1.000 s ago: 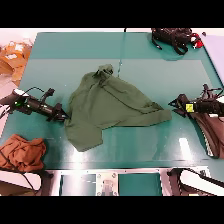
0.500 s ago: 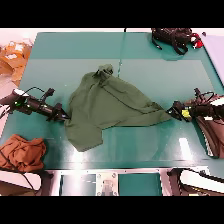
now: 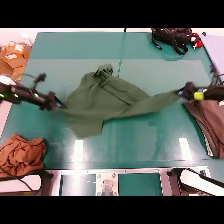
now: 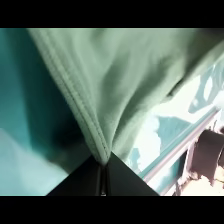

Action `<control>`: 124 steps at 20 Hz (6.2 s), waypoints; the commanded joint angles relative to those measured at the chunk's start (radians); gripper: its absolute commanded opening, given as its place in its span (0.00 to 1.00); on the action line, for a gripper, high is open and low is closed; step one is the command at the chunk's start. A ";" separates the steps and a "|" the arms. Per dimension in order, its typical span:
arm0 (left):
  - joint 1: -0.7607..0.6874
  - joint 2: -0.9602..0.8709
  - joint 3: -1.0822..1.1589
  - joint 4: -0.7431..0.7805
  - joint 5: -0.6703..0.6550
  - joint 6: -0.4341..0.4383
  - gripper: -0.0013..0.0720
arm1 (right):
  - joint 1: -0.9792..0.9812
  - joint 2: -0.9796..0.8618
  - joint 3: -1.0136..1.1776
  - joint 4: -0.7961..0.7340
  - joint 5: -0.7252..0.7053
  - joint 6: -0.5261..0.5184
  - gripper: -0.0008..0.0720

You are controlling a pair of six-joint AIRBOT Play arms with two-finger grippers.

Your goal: Fold the shirts.

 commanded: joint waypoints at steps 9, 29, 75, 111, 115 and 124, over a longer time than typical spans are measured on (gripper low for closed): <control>0.001 0.451 1.018 -0.002 0.117 -0.232 0.05 | -0.224 0.559 0.560 0.007 -0.194 0.175 0.03; -0.114 0.041 0.146 -0.156 0.486 0.100 0.05 | 0.054 0.171 -0.296 0.345 -0.563 -0.235 0.03; 0.189 0.041 -0.472 0.167 0.136 0.003 0.74 | -0.161 0.064 -0.591 -0.379 0.033 0.104 0.60; 0.043 0.504 0.226 -0.224 0.022 -0.025 0.05 | -0.159 0.406 0.229 0.232 0.121 0.034 0.03; 0.043 0.582 0.715 -0.223 0.127 -0.056 0.05 | -0.163 0.560 0.528 0.226 -0.126 0.044 0.03; 0.043 0.581 1.011 -0.164 0.181 -0.166 0.05 | -0.163 0.668 0.576 0.014 -0.317 0.085 0.03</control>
